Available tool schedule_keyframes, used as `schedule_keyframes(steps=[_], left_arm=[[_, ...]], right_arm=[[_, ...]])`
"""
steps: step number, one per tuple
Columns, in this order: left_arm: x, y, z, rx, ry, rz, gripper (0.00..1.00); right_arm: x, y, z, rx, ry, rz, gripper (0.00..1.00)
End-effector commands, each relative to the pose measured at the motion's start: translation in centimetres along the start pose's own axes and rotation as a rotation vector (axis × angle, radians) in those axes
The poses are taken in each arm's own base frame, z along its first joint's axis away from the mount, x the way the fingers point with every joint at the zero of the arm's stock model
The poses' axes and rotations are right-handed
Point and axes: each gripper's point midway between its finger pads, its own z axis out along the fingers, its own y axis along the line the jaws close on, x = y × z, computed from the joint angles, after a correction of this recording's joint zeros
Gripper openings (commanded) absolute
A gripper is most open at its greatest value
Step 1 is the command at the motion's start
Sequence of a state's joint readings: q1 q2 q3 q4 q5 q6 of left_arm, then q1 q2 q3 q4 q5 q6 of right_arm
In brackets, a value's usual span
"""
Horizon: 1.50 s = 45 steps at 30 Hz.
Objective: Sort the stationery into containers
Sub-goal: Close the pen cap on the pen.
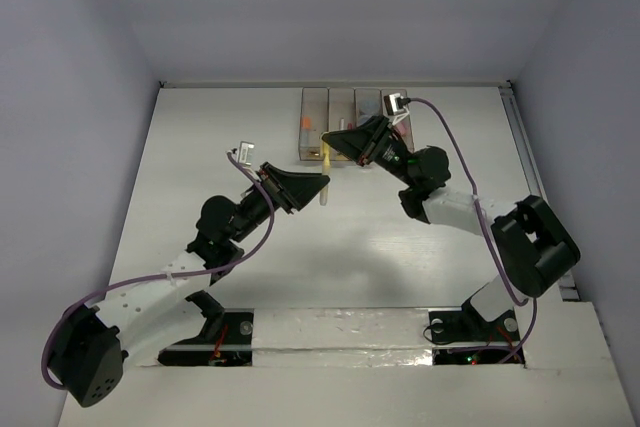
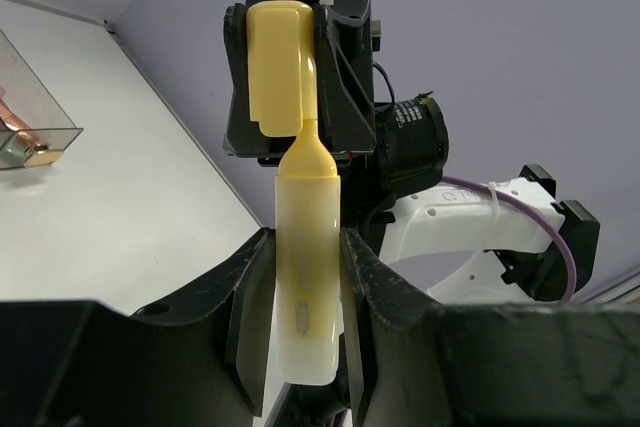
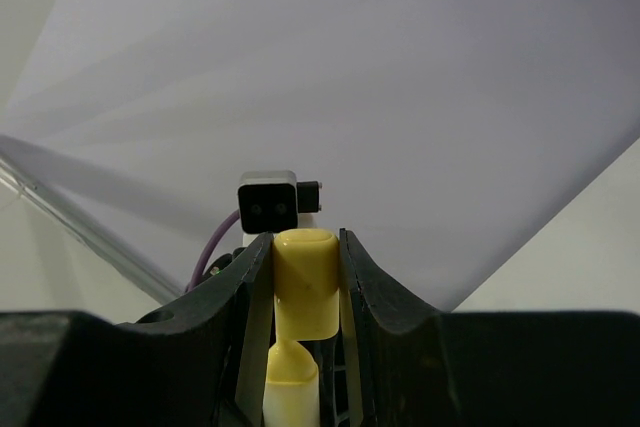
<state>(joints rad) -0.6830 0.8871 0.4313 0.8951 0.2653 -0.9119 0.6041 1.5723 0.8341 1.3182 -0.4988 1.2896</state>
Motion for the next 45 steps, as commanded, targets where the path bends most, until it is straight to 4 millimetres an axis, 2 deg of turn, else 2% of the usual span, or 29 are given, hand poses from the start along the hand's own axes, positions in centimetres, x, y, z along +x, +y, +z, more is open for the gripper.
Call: schedule_keyframes(steps=[1,10,28,37,45], left_arm=[[-3.0,-3.9,-0.1,0.147,-0.122,0.03,0.0],[-3.7,-4.0,0.0,0.14,-0.148,0.052,0.0],[-3.7,-3.2,0.4,0.119,-0.15,0.063,0.0],[-4.3,-4.2,1.0,0.163,-0.163,0.066,0.0],[-4.7,-4.6,0.8,0.172,-0.172,0.079,0.0]], right_arm=[[-0.2,8.5,-1.4,-0.346,-0.06,-0.204,0.0],[-0.1,9.0,-1.9,-0.348,-0.065,-0.208,0.0],[-0.2,10.1,-2.3,-0.356,-0.067,-0.231,0.0],[0.7,10.1,-2.3,-0.364,-0.078,-0.24,0.0],[1.3,10.0,-2.4,-0.365,-0.062,-0.246,0.0]])
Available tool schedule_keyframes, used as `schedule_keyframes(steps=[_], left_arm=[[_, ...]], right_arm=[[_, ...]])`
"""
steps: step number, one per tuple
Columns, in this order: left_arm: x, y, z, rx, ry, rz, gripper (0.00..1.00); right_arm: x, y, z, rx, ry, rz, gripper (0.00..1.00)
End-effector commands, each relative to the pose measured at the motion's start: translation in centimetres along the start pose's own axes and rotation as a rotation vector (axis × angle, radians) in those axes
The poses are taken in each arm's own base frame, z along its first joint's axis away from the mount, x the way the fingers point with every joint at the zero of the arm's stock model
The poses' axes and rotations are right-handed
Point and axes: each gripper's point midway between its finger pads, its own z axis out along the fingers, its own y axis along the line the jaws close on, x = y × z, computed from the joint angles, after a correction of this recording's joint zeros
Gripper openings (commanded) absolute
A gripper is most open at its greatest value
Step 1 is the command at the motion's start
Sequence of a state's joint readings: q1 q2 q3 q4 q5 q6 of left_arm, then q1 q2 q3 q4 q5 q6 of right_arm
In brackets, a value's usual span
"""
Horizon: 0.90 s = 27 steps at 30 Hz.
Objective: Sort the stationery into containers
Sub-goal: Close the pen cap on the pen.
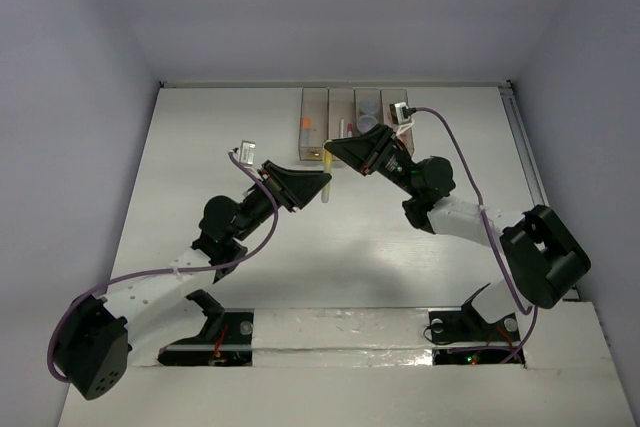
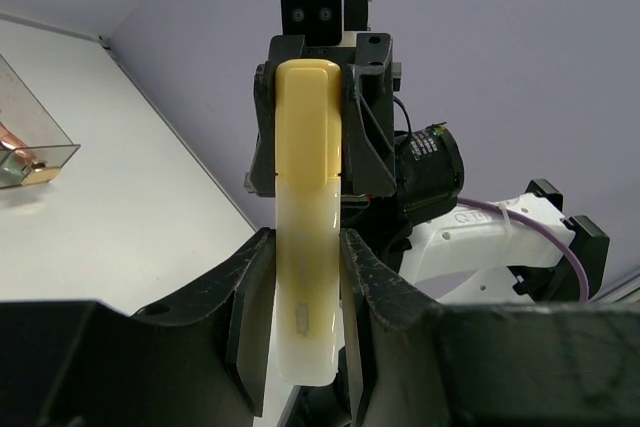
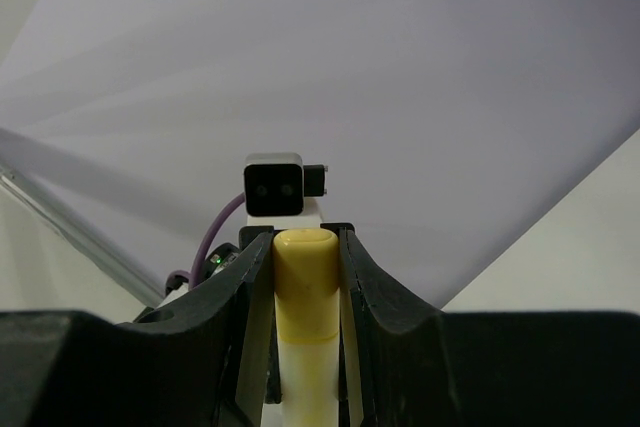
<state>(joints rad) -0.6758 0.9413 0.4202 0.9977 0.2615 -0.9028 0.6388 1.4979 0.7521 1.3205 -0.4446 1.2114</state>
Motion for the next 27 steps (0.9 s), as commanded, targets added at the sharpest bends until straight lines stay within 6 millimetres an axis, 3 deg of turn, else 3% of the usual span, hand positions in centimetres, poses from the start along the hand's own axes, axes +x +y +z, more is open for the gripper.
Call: schedule_keyframes(steps=[1,19,27], left_arm=[[-4.5,-4.8,0.5,0.145,-0.142,0.057,0.0],[-7.6,-5.8,0.5,0.11,-0.188,0.166,0.0],[-8.8,-6.7,1.4,0.142,-0.213,0.176,0.0]], right_arm=[[-0.2,8.9,-1.4,-0.368,-0.041,-0.177,0.0],[2.8,6.7,-1.1,-0.27,0.138,-0.14,0.0],[4.4,4.4,-1.2,-0.179,0.215,-0.142,0.0]])
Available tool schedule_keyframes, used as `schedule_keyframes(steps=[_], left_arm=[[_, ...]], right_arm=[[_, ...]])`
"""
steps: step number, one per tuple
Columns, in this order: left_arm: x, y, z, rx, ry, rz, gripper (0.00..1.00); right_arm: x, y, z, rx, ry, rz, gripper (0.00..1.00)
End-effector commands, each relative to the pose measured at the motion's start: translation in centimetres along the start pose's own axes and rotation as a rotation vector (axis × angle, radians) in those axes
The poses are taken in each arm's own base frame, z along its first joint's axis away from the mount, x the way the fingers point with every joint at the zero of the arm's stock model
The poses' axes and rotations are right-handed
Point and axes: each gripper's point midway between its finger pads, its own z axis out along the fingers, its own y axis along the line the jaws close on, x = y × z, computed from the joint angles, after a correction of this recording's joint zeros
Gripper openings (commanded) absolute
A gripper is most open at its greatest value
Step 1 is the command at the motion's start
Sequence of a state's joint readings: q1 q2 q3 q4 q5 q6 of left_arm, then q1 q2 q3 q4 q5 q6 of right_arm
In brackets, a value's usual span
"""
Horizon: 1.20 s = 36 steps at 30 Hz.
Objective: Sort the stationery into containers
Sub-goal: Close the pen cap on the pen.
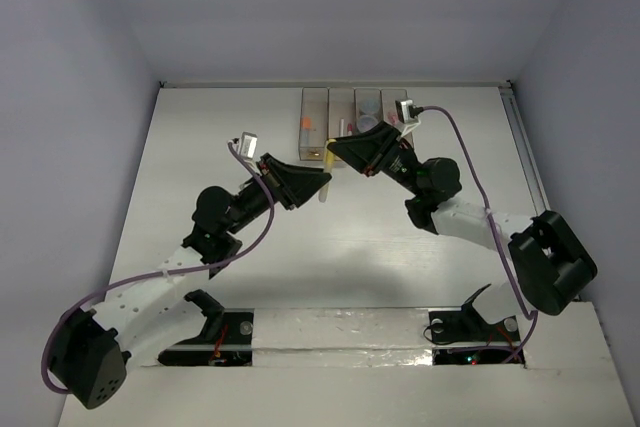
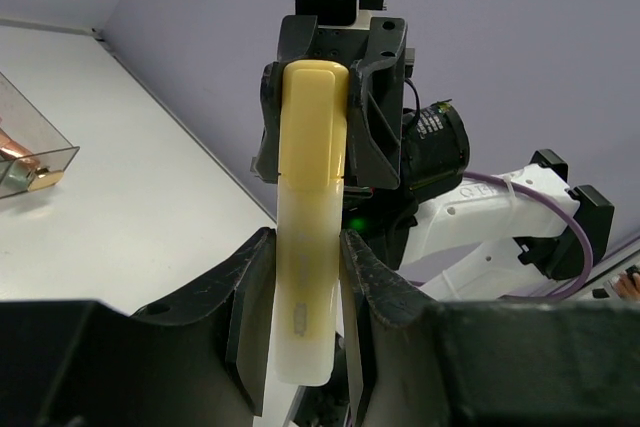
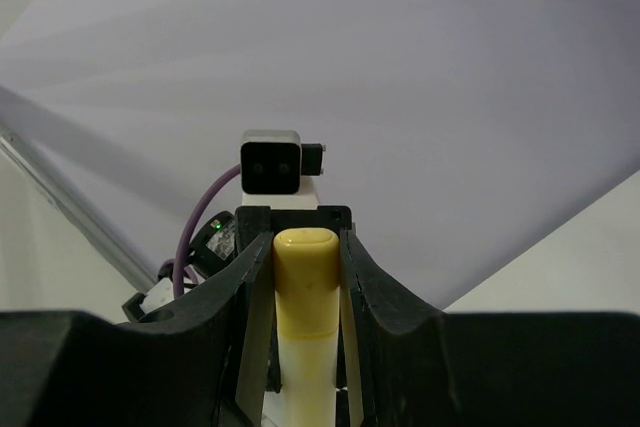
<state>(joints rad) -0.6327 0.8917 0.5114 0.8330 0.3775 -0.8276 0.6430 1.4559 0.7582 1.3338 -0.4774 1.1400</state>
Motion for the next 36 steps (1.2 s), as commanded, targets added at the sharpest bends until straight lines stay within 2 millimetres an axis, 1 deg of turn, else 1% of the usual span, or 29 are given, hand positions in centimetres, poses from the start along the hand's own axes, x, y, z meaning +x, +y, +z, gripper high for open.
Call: schedule_keyframes(steps=[1,3,8,9,11,12,13,14,15,16,18,19,21,23,28,35,36], left_arm=[[-8.6,-4.4,0.9,0.102,-0.296,0.101,0.0],[-9.1,-4.5,1.0,0.104,-0.31,0.105,0.0],[-9.8,-5.1,1.2,0.124,-0.326,0.101,0.0],[-10.3,-5.3,1.2,0.126,-0.34,0.11,0.0],[-10.7,-5.9,1.1,0.139,-0.346,0.117,0.0],[-11.3,-6.2,1.0,0.141,-0.362,0.128,0.0],[-11.6,-6.3,0.9,0.146,-0.364,0.136,0.0],[-11.7,-6.7,0.9,0.158,-0.362,0.131,0.0],[-12.3,-7.1,0.8,0.17,-0.374,0.137,0.0],[-12.5,-7.1,0.8,0.177,-0.366,0.143,0.0],[-13.0,-7.5,0.8,0.189,-0.367,0.142,0.0],[-13.4,-7.4,0.6,0.185,-0.373,0.15,0.0],[-13.7,-7.4,0.5,0.189,-0.378,0.143,0.0],[-13.7,-7.7,0.6,0.205,-0.374,0.132,0.0],[-13.7,-7.3,0.9,0.196,-0.359,0.134,0.0],[-13.0,-6.6,1.6,0.18,-0.315,0.135,0.0],[-12.9,-6.4,1.8,0.167,-0.302,0.134,0.0]], right_arm=[[4.5,2.4,-1.1,-0.117,0.198,-0.038,0.0],[4.9,2.5,-1.1,-0.121,0.204,-0.034,0.0],[5.4,1.6,-1.1,-0.093,0.207,-0.04,0.0],[5.7,1.8,-1.1,-0.098,0.21,-0.04,0.0],[5.9,1.5,-1.3,-0.09,0.21,-0.043,0.0],[6.0,1.3,-1.4,-0.086,0.213,-0.043,0.0],[6.5,1.2,-1.4,-0.087,0.222,-0.036,0.0],[6.6,1.1,-1.4,-0.083,0.224,-0.036,0.0],[6.8,0.8,-1.5,-0.078,0.227,-0.037,0.0],[7.4,0.7,-1.6,-0.077,0.237,-0.028,0.0],[7.8,0.3,-1.9,-0.069,0.245,-0.025,0.0],[8.3,0.2,-2.1,-0.064,0.253,-0.014,0.0],[8.6,-0.1,-2.4,-0.058,0.258,-0.015,0.0],[9.2,-0.4,-2.5,-0.042,0.273,-0.013,0.0],[9.6,-0.7,-3.1,-0.028,0.276,-0.013,0.0],[9.9,-1.0,-2.9,-0.003,0.326,-0.017,0.0],[10.6,-1.6,-3.1,0.019,0.369,-0.011,0.0]])
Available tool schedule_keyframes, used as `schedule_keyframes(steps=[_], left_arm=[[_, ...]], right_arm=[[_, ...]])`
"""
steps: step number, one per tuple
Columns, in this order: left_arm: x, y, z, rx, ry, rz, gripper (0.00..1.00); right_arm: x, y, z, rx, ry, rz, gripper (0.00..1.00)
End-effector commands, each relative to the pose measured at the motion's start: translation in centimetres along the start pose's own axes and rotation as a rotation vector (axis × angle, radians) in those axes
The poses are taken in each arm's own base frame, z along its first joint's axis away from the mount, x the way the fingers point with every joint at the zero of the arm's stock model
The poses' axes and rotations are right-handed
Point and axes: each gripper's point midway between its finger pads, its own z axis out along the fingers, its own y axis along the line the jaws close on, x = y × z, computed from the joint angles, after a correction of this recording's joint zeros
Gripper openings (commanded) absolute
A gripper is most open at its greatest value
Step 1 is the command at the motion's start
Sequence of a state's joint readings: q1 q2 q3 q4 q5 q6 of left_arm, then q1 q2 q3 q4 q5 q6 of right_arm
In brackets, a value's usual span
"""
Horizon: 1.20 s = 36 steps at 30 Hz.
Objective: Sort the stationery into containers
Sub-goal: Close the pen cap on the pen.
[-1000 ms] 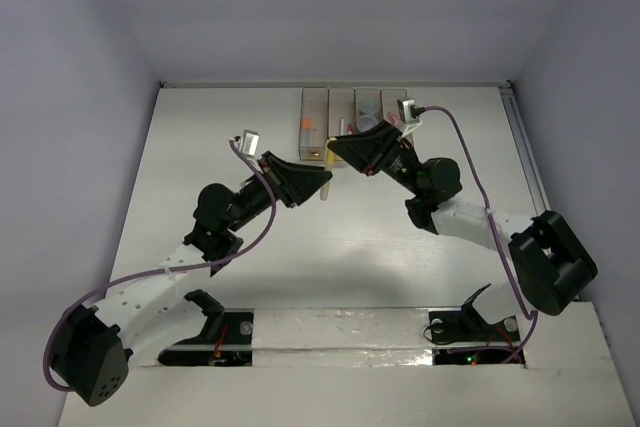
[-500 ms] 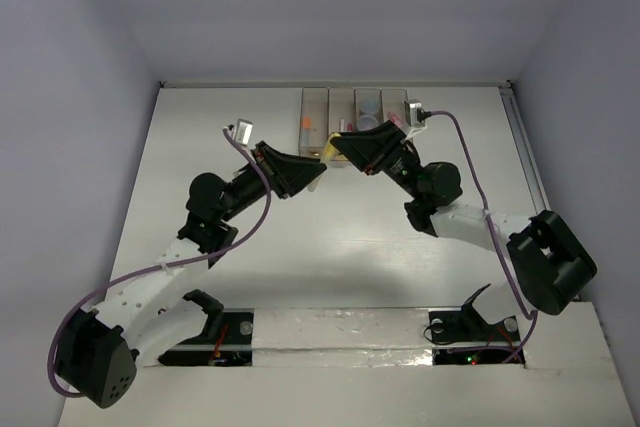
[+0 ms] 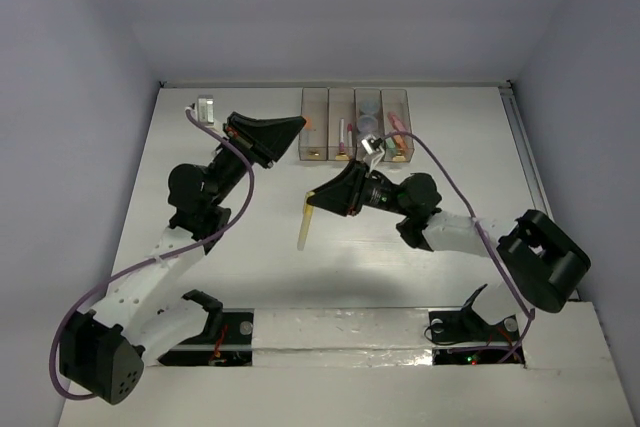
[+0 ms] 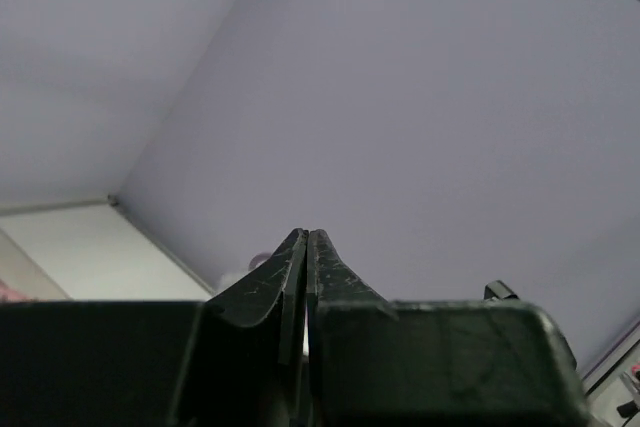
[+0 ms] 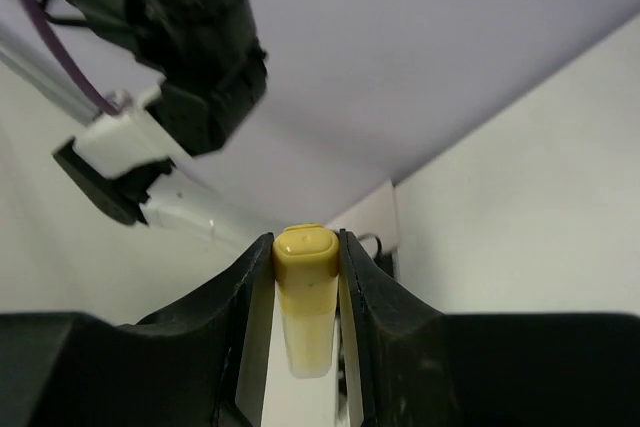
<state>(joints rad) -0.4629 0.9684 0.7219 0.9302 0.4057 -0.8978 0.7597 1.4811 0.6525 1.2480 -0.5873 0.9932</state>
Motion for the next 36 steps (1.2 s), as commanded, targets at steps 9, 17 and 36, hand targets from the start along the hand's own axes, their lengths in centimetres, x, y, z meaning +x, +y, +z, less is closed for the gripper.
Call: schedule_keyframes(steps=[9,17,36], left_arm=[[-2.2,-1.1,-0.2,0.0,-0.079,0.088,0.0],[1.5,2.0,-5.0,-0.177,0.036,0.11,0.11],[12.6,5.9,-12.8,-0.208,0.405,0.0,0.67]], right_arm=[[-1.1,1.4,0.9,0.008,0.074,-0.095,0.0],[-3.5,1.4,0.4,0.036,0.03,-0.124,0.0],[-7.3,1.2,0.3,0.007,-0.021,-0.115,0.0]])
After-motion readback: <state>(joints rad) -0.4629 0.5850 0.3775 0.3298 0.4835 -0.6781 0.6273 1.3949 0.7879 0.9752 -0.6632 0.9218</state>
